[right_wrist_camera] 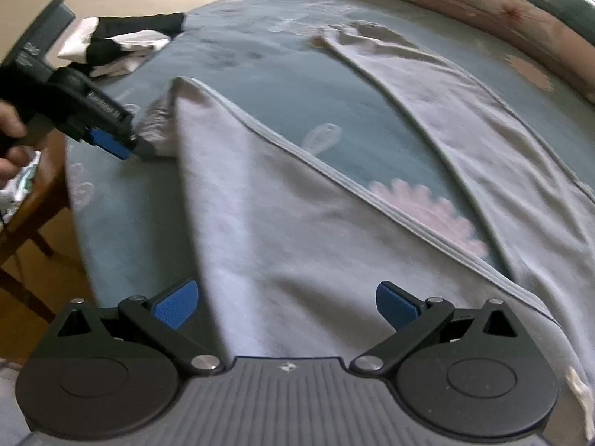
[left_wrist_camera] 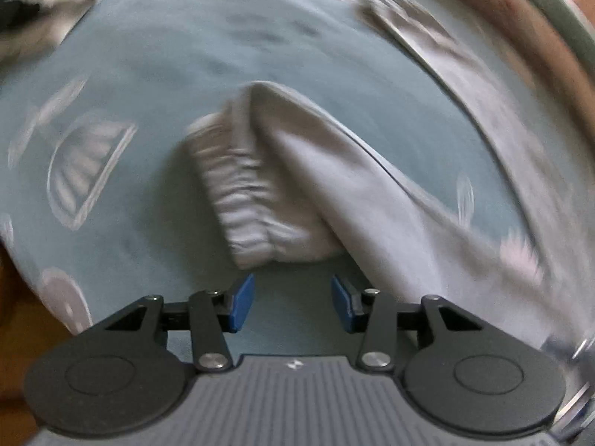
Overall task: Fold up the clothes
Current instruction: 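Fold the held sweatpants edge with the left gripper over the leg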
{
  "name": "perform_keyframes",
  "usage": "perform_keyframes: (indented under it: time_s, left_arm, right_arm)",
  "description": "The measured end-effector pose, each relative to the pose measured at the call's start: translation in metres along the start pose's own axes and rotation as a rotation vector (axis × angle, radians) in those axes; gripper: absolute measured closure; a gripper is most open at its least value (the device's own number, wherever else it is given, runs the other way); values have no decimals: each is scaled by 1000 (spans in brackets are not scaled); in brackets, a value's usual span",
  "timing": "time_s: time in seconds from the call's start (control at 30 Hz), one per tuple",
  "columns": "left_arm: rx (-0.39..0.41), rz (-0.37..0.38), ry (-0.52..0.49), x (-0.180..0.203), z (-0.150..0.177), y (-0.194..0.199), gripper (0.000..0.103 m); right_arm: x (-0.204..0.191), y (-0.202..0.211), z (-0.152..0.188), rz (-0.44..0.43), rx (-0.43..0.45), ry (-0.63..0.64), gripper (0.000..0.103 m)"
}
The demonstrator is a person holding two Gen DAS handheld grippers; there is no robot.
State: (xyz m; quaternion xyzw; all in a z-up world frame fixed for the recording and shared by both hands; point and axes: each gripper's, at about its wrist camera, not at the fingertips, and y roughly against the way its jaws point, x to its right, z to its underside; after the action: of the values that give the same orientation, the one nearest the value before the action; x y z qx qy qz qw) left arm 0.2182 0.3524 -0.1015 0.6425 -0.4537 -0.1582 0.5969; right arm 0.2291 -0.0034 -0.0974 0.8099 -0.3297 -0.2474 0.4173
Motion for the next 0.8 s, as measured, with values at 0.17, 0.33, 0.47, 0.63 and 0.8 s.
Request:
perform_keyframes:
  time_s: [0.17, 0.33, 0.47, 0.63, 0.8]
  left_arm:
    - [-7, 262, 448, -57, 15, -19, 59]
    - [38, 362, 687, -79, 35, -38, 57]
    - [108, 392, 749, -84, 36, -41, 57]
    - [166, 412, 804, -87, 29, -45, 57]
    - [237, 387, 812, -84, 26, -43, 57]
  right_arm:
    - [-12, -10, -7, -21, -33, 6, 0]
    - [-17, -20, -16, -3, -54, 23, 0]
    - [-18, -24, -23, 6, -58, 30, 0]
    - [-19, -28, -25, 14, -59, 28, 0]
    - [-19, -30, -24, 10, -64, 12, 0]
